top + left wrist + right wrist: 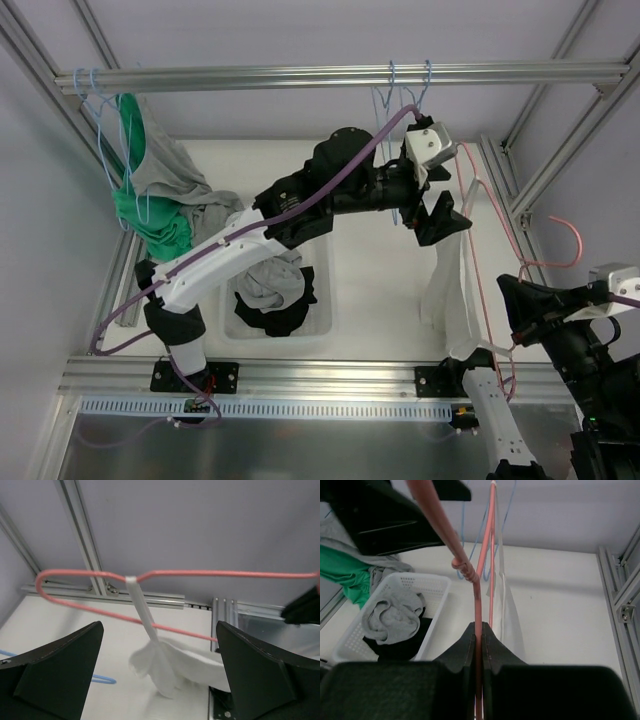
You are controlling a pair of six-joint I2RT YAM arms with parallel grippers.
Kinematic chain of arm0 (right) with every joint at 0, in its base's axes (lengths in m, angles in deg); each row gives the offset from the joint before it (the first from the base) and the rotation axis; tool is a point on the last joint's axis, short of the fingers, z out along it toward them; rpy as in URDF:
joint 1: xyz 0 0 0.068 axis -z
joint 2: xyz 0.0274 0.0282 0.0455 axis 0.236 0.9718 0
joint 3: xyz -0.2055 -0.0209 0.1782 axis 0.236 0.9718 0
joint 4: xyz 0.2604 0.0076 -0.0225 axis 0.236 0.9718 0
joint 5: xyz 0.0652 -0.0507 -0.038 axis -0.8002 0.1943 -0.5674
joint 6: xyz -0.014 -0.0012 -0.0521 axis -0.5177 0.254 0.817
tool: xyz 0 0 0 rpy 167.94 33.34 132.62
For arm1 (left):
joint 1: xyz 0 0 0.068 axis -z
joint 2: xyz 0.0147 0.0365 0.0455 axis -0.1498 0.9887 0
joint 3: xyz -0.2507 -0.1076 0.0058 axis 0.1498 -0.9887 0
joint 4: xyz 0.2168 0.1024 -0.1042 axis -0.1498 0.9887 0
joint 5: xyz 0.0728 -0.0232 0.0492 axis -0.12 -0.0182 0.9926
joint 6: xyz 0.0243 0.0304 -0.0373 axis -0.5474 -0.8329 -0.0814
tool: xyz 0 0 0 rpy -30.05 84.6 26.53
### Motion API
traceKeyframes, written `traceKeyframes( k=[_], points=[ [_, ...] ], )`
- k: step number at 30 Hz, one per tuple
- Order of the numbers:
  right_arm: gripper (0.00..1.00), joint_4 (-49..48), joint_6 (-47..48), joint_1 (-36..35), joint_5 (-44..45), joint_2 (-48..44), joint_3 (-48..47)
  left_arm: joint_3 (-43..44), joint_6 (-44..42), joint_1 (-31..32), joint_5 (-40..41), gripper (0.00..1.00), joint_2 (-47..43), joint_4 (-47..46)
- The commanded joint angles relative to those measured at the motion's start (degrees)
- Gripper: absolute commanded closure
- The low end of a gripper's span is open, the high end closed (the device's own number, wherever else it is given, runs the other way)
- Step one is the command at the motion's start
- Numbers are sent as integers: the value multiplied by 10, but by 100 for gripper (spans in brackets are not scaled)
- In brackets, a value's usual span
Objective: Remove the tank top from the hanger
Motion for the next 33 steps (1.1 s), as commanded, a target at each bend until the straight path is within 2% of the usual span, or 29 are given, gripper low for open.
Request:
traceKeyframes(
  k=[1,6,7,9,10,12,15,16,17,20,25,28,29,32,33],
  points=[
    [100,23,-9,-14,-35,19,-33,58,-44,-2,3,2,29,-32],
    [100,32,-6,-41,-34,23,-56,48,-46,-2,44,14,48,-48],
    [100,32,-5,-41,-32,24,-58,45,-48,-2,56,24,49,-49],
    [100,32,-3,-43,-27,23,-61,31,-52,-2,77,32,44,-51],
    [100,32,-1,-45,-26,23,-61,26,-54,-2,80,44,42,-53],
    [100,32,-1,-48,-26,23,-59,15,-57,-2,83,57,35,-55],
    [100,31,1,-47,-34,23,-59,12,-57,-2,86,59,32,-59],
    [100,30,2,-48,-33,24,-58,12,-58,-2,83,65,32,-60],
    [100,30,5,-47,-32,24,-58,13,-55,-2,84,76,30,-61],
    [100,31,9,-50,-25,24,-51,12,-47,-2,89,100,25,-62],
    [100,32,25,-64,33,28,-23,-6,-38,-2,107,100,-2,-65],
    [100,34,39,-69,12,30,-12,-18,-27,-2,135,100,-20,-68],
    [100,34,45,-71,-2,28,-10,-14,-22,-2,156,100,-21,-69],
    [100,34,73,-78,-69,12,0,-2,5,-4,309,100,-27,-72],
    [100,34,78,-82,-69,6,0,-2,19,-4,331,100,-30,-72]
  ],
)
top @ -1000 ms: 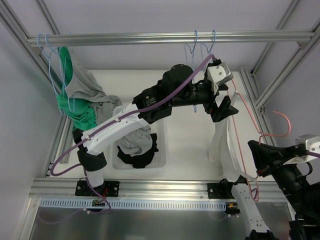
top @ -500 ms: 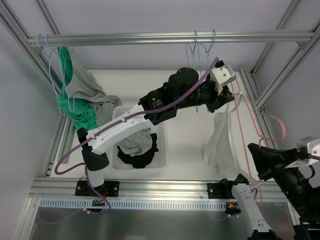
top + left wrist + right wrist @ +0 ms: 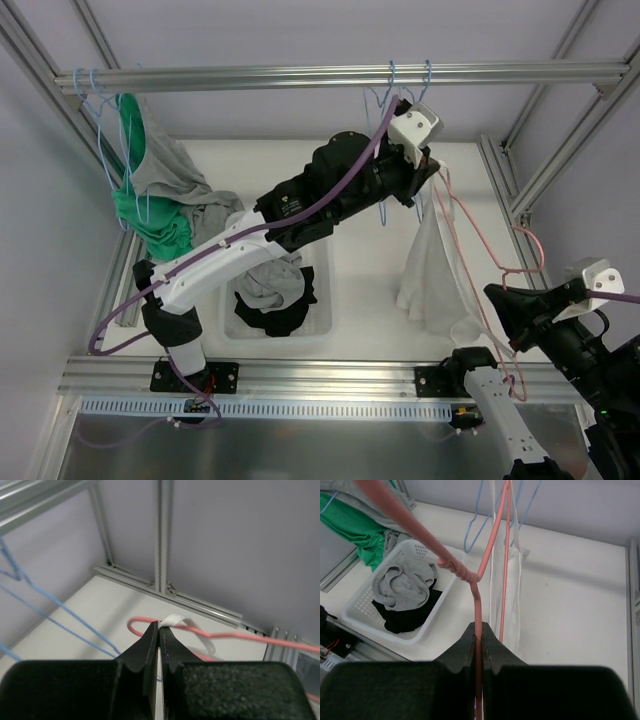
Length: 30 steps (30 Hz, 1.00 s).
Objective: Remove the tank top from the hanger
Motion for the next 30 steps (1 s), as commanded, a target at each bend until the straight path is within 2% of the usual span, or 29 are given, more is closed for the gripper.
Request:
traceKeyframes(
  k=[1,6,9,10,14,17,19,20,22,23,24,27,30],
  points=[
    [100,-15,40,-25,-66,-12,-1,18,52,-5,155,100,-40,-35],
    [100,-3,75,-61,-127,-31,-33,27,79,-10,211,100,-49,-35],
    [100,-6,73,-76,-112,-44,-54,21,88,-12,200,100,-59,-34],
    [100,-9,71,-77,-99,-49,-64,16,95,-12,188,100,-63,-35],
    [100,-17,56,-78,-37,-50,-72,-18,108,-11,43,100,-93,-43],
    [100,-27,47,-77,20,-52,-59,-57,120,-10,-20,100,-125,-57],
    [100,-69,37,-77,39,-66,-36,-104,132,-9,-40,100,-145,-76],
    [100,-96,28,-77,43,-78,4,-122,137,-8,-47,100,-167,-83],
    [100,-210,-20,-77,56,-126,62,-182,152,-7,-83,100,-188,-111],
    [100,-257,-44,-77,65,-142,127,-202,158,-6,-98,100,-207,-124],
    [100,-343,-68,-77,81,-166,159,-223,171,-3,-136,100,-215,-157],
    [100,-486,-145,-77,96,-180,257,-286,175,16,-193,100,-233,-200],
    [100,-590,-187,-77,115,-165,302,-327,152,61,-201,100,-241,-218]
  ],
)
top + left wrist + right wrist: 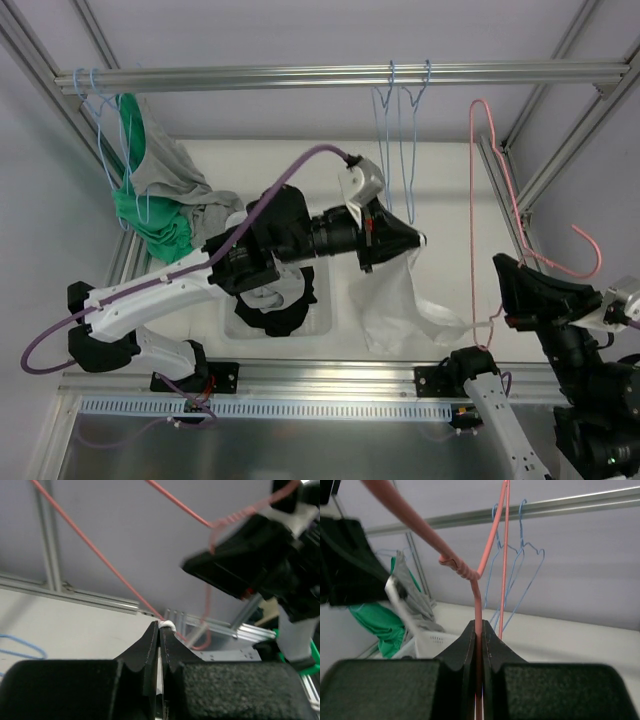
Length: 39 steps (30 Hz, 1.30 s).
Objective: Remove the tank top from the hanger
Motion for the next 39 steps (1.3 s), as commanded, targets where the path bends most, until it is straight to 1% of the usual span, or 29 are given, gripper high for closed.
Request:
traceKeyframes(
  k=[1,2,3,4,5,6,7,11,13,14,15,17,18,20,22,24,25,27,29,30,31,32,34,35,37,38,39],
  points=[
    [100,-249,-85,-2,53,22,58,-55,-6,42,-63,100,-13,-77],
    [99,-278,-87,-3,63,23,75,-70,-6,55,-64,100,-19,-89],
    [100,-352,-85,-2,90,21,94,-85,-7,59,-63,100,-21,-94],
    [100,-388,-85,-2,104,19,136,-118,-6,63,-61,100,-23,-97],
    [100,-425,-82,-2,114,14,156,-134,-2,66,-55,100,-28,-108],
    [100,-489,-73,-2,143,13,174,-152,7,67,-53,100,-29,-115],
    [100,-510,-70,-1,150,12,194,-188,11,67,-49,100,-31,-123],
    [100,-518,-47,-1,155,21,195,-251,24,68,-3,100,-17,-126],
    [100,-413,-6,-1,140,34,154,-280,34,68,44,100,-7,-125],
    [100,-249,6,-1,137,47,72,-287,40,69,66,100,-4,-118],
    [100,-166,15,-1,142,80,28,-293,46,69,112,100,-1,-111],
    [100,-26,24,-2,156,112,-47,-305,52,69,148,100,9,-89],
    [100,75,24,-1,174,129,-94,-311,58,69,175,100,14,-85],
    [100,160,27,-2,187,132,-112,-320,60,68,189,100,25,-81],
    [100,188,37,-2,192,141,-120,-319,67,68,202,100,34,-73],
    [100,216,53,-2,192,163,-129,-315,71,68,209,86,36,-60],
    [100,224,59,-2,186,195,-144,-311,71,68,218,80,33,-55],
    [100,227,70,-2,160,227,-157,-305,69,68,227,60,27,-42],
    [100,214,75,-3,151,274,-180,-297,67,68,236,50,12,-31],
    [100,207,81,-2,145,289,-188,-295,62,68,237,33,6,-20],
    [100,204,82,-2,145,305,-211,-288,60,68,237,18,-4,-14],
    [100,194,82,-2,144,337,-225,-282,59,68,238,10,-9,-2],
    [100,188,87,-1,135,371,-257,-272,54,68,236,3,-28,28],
    [100,185,88,-1,137,409,-295,-271,53,68,234,1,-36,36],
    [100,185,97,5,140,449,-336,-278,53,68,230,1,-67,52],
    [100,187,97,13,134,471,-377,-282,53,68,226,1,-77,54],
    [100,190,97,42,90,517,-398,-291,52,68,219,1,-88,60]
  ],
)
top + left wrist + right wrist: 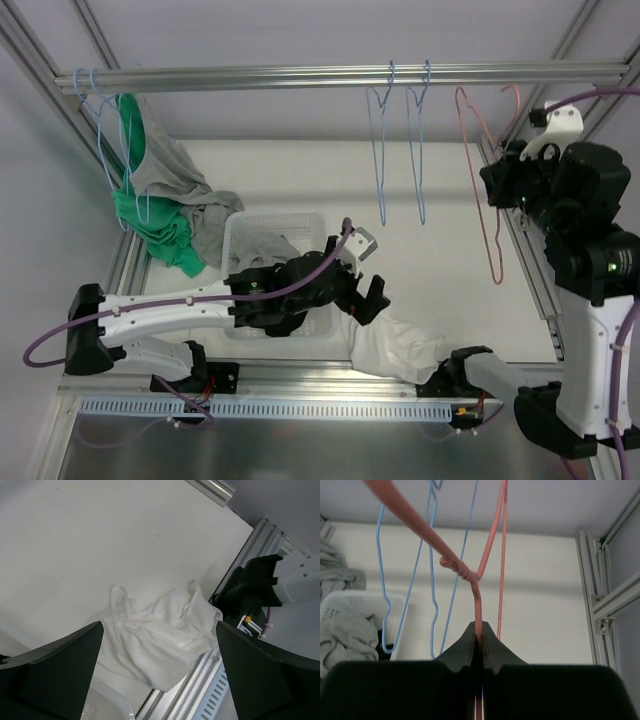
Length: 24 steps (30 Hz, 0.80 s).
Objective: Remove the tank top from the hanger
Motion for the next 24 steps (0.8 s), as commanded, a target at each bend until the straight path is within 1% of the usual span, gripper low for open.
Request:
traceKeyframes(
  k=[1,2,3,4,10,12,16,20,24],
  points=[
    [100,-22,8,51,-72,75,-100,6,-11,2,-4,1,-71,23],
    [100,-19,3,65,-89,96,-119,1,-12,2,-7,1,-80,27],
    [100,-18,0,83,-112,136,-149,-10,-11,2,-13,1,-96,29],
    [100,-18,-3,89,-118,154,-162,-16,-11,2,-13,1,-103,31],
    [100,-18,-9,91,-150,261,-239,-44,-4,2,-4,1,-141,41],
    [100,-19,-14,90,-148,273,-246,-45,-4,2,-4,1,-142,44],
    [100,-28,-22,83,-143,281,-227,-49,-2,2,0,1,-140,48],
    [100,-29,-14,59,-107,281,-191,-43,-1,2,-5,1,-128,48],
    [100,-29,-8,57,-77,271,-145,-35,-1,2,-21,1,-109,48]
  ],
)
